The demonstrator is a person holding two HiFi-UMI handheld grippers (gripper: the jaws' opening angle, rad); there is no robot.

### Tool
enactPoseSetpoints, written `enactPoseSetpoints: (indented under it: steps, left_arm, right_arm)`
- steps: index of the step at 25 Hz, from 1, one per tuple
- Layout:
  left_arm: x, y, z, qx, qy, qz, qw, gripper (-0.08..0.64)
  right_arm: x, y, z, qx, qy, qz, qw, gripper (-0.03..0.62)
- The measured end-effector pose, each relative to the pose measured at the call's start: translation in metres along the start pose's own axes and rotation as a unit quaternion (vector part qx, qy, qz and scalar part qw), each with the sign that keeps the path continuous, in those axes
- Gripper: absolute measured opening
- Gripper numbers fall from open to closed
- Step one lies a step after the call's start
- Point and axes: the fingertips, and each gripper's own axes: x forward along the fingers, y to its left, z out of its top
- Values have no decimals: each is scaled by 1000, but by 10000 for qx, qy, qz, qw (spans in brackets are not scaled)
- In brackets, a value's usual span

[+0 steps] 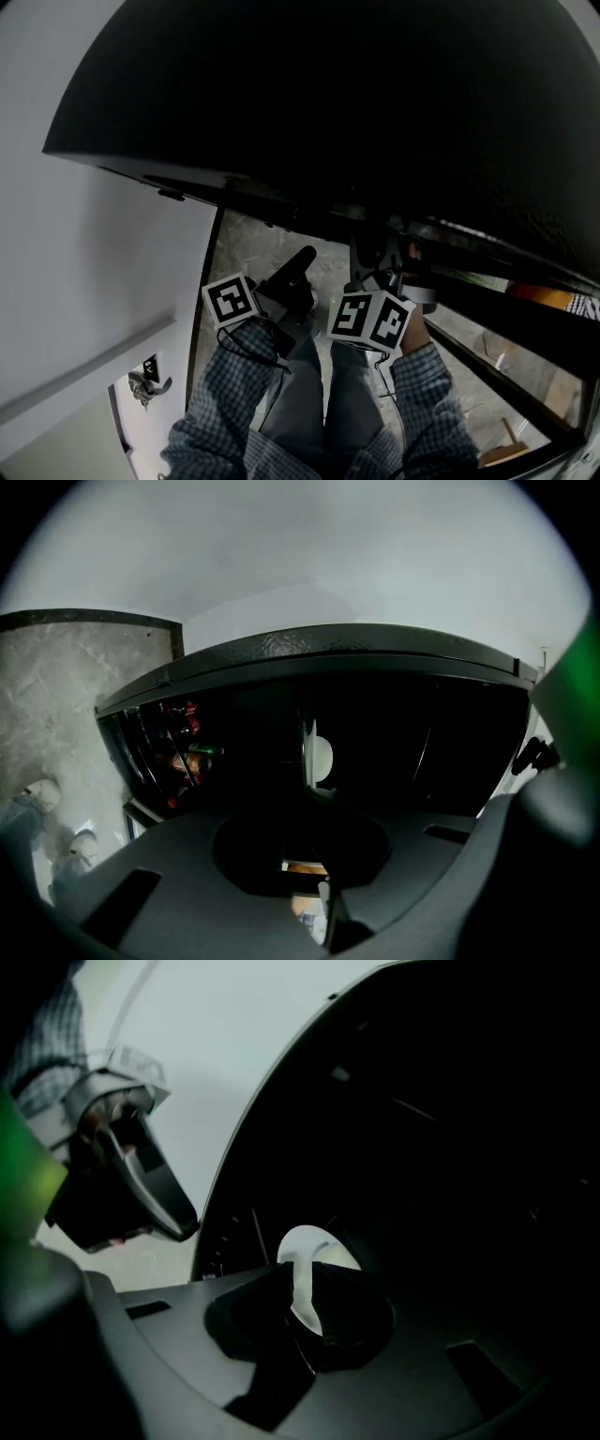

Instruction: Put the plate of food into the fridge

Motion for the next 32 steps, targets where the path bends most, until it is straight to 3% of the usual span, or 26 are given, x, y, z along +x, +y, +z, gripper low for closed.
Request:
enactPoseSetpoints:
  steps: [6,8,10,13,15,18,22,27,32]
  left_arm:
    - [-2,-25,1,433,-79,-25,9990,28]
    - [-7,-31,0,819,-57,195,9964,15]
    - [-11,-39,-1,1482,50,428,9880,11]
    - [-8,-68,-7,2281,231,339,9728,8]
    - [-7,-87,-16,2809,430,315,9583,6]
    - [-12,-109,-35,3587,821,370,9291,7]
    - [-18,-144,-48,4199,1018,320,9013,6]
    - [-35,-184,-55,4559,849,358,8852,6]
    - [-39,-213,-59,4530,738,225,8882,6]
  right_arm:
    - [-37,-21,17,1413,-471,3,9888,41]
    - [-51,-22,20,1815,-564,79,9817,6]
    - [-64,-24,24,2575,-708,250,9634,6]
    - [-82,-35,24,3575,-887,400,9288,6]
    - [-93,-39,21,3696,-900,420,9239,6]
    - [-111,-42,25,3939,-912,633,9124,6]
    - [-135,-54,38,3965,-1079,816,9080,6]
    - [-165,-68,48,4208,-1200,962,8940,6]
    - [-177,-86,58,4207,-1418,935,8912,6]
